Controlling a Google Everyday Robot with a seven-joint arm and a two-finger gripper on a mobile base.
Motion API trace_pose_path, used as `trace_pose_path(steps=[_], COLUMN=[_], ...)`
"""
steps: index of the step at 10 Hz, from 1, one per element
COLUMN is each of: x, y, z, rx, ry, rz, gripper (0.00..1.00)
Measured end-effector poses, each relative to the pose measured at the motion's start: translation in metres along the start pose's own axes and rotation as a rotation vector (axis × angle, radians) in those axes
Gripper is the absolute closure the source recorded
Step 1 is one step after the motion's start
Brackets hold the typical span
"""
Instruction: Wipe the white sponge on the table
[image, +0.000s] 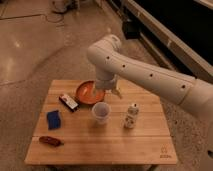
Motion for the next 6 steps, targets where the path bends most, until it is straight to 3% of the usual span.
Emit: trace_pose_path(steps=[6], x=[0.0], y=[0.0], z=[0.0], rx=[0.0], ry=[0.0], rz=[0.0], gripper=[0.2])
